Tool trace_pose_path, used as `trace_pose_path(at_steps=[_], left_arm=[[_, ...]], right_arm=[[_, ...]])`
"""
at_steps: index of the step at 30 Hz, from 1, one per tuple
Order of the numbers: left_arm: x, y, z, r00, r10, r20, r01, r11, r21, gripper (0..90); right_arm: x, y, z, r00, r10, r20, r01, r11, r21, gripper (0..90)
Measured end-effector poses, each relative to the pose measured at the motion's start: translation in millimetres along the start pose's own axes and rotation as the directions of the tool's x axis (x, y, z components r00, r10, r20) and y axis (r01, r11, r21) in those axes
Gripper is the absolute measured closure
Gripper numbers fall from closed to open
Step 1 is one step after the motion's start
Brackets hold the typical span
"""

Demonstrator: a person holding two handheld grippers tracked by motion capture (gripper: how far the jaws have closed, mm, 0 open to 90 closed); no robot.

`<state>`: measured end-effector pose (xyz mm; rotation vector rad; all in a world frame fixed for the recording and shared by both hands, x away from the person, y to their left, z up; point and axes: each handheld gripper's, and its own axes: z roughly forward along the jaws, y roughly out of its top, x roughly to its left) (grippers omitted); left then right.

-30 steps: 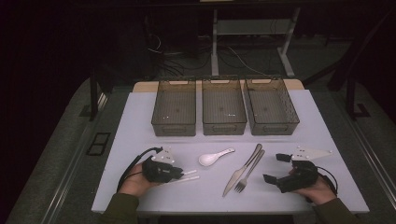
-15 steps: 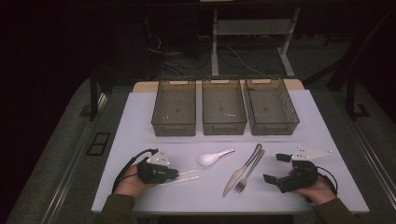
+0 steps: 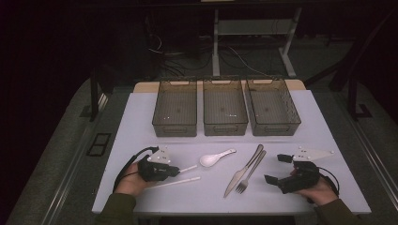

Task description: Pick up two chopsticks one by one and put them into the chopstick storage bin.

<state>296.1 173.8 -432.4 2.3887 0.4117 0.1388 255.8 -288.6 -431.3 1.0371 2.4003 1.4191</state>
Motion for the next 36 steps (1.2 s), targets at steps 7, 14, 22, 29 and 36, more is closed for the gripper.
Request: trace_pose_path(at_steps=[7,14,22,29,36], left_arm=[[5.9,10.7,-9.8,0.999,-0.023,-0.039,0.021,0.9978,-0.063,84.0],[13.3,21.4,-16.9,0.9969,-0.05,-0.06,0.043,0.992,-0.119,84.0],[21.4,38.9,-35.9,0.9953,-0.051,-0.082,0.033,0.977,-0.211,84.0],[25.2,55.3,-53.4,0.9918,-0.046,-0.12,0.011,0.9613,-0.275,84.0],[28.5,73.6,-76.2,0.9885,-0.033,-0.147,-0.016,0.9464,-0.323,83.9]], right_arm=[[-0.1,0.0,0.5,1.0,0.003,0.002,-0.003,1.0,0.002,0.9],[-0.6,-0.1,0.3,1.0,0.01,0.0,-0.01,1.0,0.002,0.9],[-2.4,0.0,1.5,0.9998,0.02,-0.001,-0.02,1.0,0.002,0.9],[-3.0,-0.5,-0.5,0.9997,0.023,0.003,-0.023,1.0,-0.004,1.0],[-3.3,-0.4,-0.8,0.9997,0.025,0.003,-0.025,1.0,-0.007,1.0]])
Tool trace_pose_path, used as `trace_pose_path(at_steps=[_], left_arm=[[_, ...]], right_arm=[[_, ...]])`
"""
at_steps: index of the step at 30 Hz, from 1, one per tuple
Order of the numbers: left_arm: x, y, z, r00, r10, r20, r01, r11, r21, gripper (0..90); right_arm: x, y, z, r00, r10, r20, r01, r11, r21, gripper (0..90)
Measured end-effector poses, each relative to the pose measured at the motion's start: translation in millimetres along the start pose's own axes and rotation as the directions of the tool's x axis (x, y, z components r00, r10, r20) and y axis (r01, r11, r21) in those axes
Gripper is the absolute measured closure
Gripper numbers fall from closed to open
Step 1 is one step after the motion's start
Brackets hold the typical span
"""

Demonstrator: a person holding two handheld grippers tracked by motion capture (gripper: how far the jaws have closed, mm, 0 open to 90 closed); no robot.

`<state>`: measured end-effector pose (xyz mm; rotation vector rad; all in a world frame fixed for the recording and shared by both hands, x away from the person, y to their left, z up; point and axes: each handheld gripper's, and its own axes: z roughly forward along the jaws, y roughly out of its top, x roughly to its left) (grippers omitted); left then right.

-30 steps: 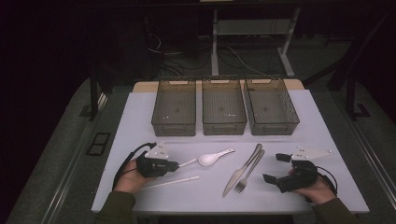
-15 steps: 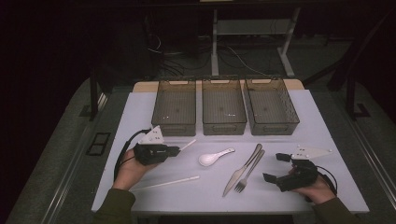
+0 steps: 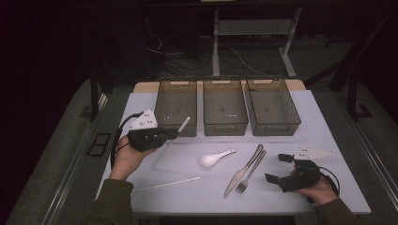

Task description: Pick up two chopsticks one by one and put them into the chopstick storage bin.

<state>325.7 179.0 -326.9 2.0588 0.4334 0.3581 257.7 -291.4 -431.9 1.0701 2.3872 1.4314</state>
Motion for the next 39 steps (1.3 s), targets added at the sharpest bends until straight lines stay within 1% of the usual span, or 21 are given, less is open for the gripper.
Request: trace_pose_path(at_steps=[3,4,6,7,10,14,18,22,25,29,30,32,34,36,37,38,39], left_arm=[[1.6,8.9,-4.3,0.9998,0.008,-0.017,-0.008,0.9999,-0.015,83.9],[2.8,11.3,-5.5,0.9997,0.009,-0.023,-0.009,0.9998,-0.018,83.9],[5.7,15.5,-6.9,0.9995,0.006,-0.032,-0.007,0.9995,-0.029,84.0],[7.4,17.7,-7.3,0.9991,0.006,-0.042,-0.008,0.9994,-0.033,83.9],[14.3,25.2,-7.3,0.9985,-0.002,-0.056,-0.001,0.9989,-0.046,84.0],[27.2,38.6,-6.6,0.9976,-0.024,-0.065,0.02,0.9979,-0.062,83.9],[43.8,52.4,-5.6,0.9957,-0.057,-0.073,0.051,0.9956,-0.079,84.0],[60.1,65.7,-5.1,0.9929,-0.08,-0.088,0.072,0.9935,-0.088,83.9],[70.9,74.9,-5.3,0.9901,-0.092,-0.106,0.082,0.9921,-0.095,83.9],[84.8,83.1,-5.6,0.985,-0.122,-0.122,0.108,0.9868,-0.121,83.9],[88.1,84.3,-4.7,0.9841,-0.125,-0.126,0.11,0.9864,-0.122,83.9],[94.3,85.9,-2.1,0.9812,-0.13,-0.143,0.115,0.9873,-0.109,83.9],[100.9,85.3,0.9,0.978,-0.144,-0.151,0.128,0.9858,-0.108,83.9],[107.3,82.2,5.1,0.9725,-0.169,-0.16,0.151,0.9816,-0.116,83.9],[110.0,80.2,7.3,0.9686,-0.18,-0.172,0.163,0.9808,-0.107,83.9],[112.6,78.0,9.7,0.9663,-0.184,-0.18,0.169,0.9811,-0.095,83.9],[114.9,75.6,12.3,0.964,-0.193,-0.183,0.179,0.9796,-0.091,83.9]], right_arm=[[-0.2,0.0,0.0,1.0,-0.008,0.001,0.008,1.0,-0.003,1.0],[0.5,-0.1,-0.3,1.0,0.0,-0.002,0.0,1.0,0.002,1.0],[0.4,0.1,-0.3,1.0,0.0,0.0,0.0,1.0,0.0,1.0],[0.1,-0.1,0.0,1.0,-0.009,0.001,0.009,1.0,-0.002,1.0],[0.4,-0.1,-0.2,1.0,-0.002,0.0,0.002,1.0,0.001,1.0],[0.4,-0.1,-0.5,1.0,0.004,0.002,-0.004,1.0,-0.001,0.9],[0.0,-0.1,-0.7,1.0,0.005,0.0,-0.005,1.0,0.0,1.0],[0.3,0.0,-1.4,1.0,0.005,-0.001,-0.005,1.0,-0.003,1.0],[0.4,-0.1,-1.9,1.0,0.003,-0.001,-0.003,1.0,-0.006,1.0],[-0.2,-0.1,-2.4,1.0,0.003,0.002,-0.003,1.0,-0.012,1.0],[0.5,-0.2,-2.8,0.9999,0.01,-0.003,-0.01,1.0,-0.007,1.0],[0.8,-0.3,-2.6,1.0,0.008,-0.003,-0.008,1.0,-0.008,1.0],[0.9,-0.4,-2.3,1.0,0.005,-0.004,-0.005,1.0,-0.008,1.0],[0.9,-0.4,-2.1,1.0,0.006,-0.004,-0.006,1.0,-0.007,0.9],[0.8,-0.4,-2.2,1.0,0.006,-0.004,-0.006,1.0,-0.006,0.9],[0.8,-0.4,-2.3,1.0,0.007,-0.004,-0.007,1.0,-0.008,0.9],[0.8,-0.4,-2.5,1.0,0.008,-0.004,-0.008,1.0,-0.008,1.0]])
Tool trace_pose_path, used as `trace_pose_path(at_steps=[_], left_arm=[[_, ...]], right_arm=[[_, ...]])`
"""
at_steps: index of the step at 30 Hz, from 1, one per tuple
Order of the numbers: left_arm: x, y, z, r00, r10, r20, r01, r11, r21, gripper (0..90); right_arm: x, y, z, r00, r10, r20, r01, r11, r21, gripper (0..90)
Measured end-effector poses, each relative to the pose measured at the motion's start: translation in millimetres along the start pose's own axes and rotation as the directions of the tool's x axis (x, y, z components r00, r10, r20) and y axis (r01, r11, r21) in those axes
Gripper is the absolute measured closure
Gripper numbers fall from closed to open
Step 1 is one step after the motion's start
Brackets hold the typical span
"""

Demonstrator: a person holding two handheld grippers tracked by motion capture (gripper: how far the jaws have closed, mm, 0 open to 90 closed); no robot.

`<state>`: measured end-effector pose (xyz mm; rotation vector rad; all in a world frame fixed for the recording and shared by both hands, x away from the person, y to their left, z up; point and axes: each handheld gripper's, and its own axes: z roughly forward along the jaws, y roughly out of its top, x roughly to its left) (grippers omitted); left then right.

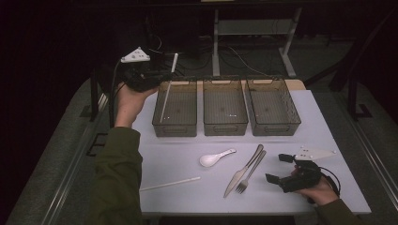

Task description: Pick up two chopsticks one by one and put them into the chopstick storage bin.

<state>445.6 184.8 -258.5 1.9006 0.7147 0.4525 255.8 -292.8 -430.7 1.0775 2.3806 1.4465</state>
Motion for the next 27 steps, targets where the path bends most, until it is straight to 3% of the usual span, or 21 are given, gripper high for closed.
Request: trace_pose_path(at_steps=[6,13,27], left_arm=[[10.3,-15.7,14.3,0.9994,-0.017,-0.031,0.02,0.9965,0.082,83.9],[20.3,-40.9,27.1,0.9967,-0.06,-0.054,0.068,0.9866,0.149,83.9],[24.1,-52.5,47.3,0.9928,-0.082,-0.087,0.096,0.9808,0.169,83.8]], right_arm=[[-0.3,-0.1,0.2,1.0,-0.002,-0.001,0.002,1.0,0.001,1.0],[-0.5,-0.1,0.0,1.0,-0.001,-0.004,0.001,1.0,-0.001,1.0],[-1.0,-0.1,-0.1,1.0,0.003,-0.006,-0.003,1.0,-0.004,0.9]])
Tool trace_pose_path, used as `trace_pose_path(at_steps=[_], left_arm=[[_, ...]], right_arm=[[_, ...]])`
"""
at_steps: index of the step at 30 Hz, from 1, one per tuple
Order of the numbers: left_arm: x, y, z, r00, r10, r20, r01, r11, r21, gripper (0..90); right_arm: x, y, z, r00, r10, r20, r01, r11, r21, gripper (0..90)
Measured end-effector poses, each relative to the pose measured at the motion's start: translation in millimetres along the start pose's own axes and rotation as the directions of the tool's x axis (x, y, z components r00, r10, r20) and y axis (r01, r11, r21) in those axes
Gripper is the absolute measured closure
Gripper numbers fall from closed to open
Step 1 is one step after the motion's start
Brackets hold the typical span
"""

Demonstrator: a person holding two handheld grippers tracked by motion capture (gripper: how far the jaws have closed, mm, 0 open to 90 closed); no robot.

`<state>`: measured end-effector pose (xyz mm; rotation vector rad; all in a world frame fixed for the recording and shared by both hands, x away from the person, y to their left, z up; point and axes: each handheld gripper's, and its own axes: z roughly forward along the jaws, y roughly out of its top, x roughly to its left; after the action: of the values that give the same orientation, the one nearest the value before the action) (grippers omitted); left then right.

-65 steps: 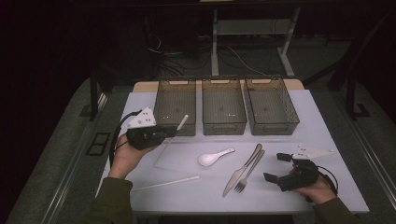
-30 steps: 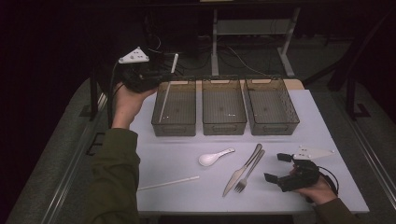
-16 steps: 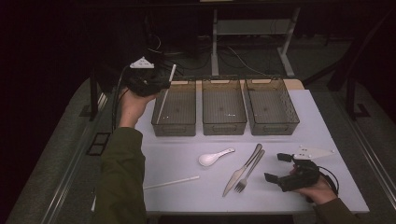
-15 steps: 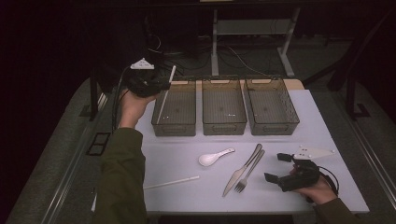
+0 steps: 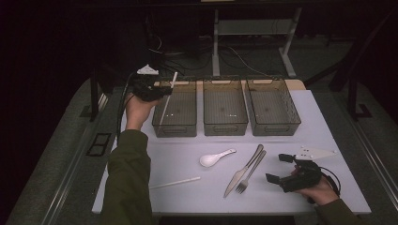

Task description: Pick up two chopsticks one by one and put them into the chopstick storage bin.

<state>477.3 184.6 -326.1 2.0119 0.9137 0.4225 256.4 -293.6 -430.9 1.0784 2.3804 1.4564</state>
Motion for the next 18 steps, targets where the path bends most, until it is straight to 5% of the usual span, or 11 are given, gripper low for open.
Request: trace_pose_path(at_steps=[18], left_arm=[[-6.4,-5.7,49.4,0.9975,-0.042,-0.057,0.044,0.998,0.044,83.6]], right_arm=[[1.0,0.1,-2.9,0.9999,0.008,-0.011,-0.009,1.0,-0.012,1.0]])
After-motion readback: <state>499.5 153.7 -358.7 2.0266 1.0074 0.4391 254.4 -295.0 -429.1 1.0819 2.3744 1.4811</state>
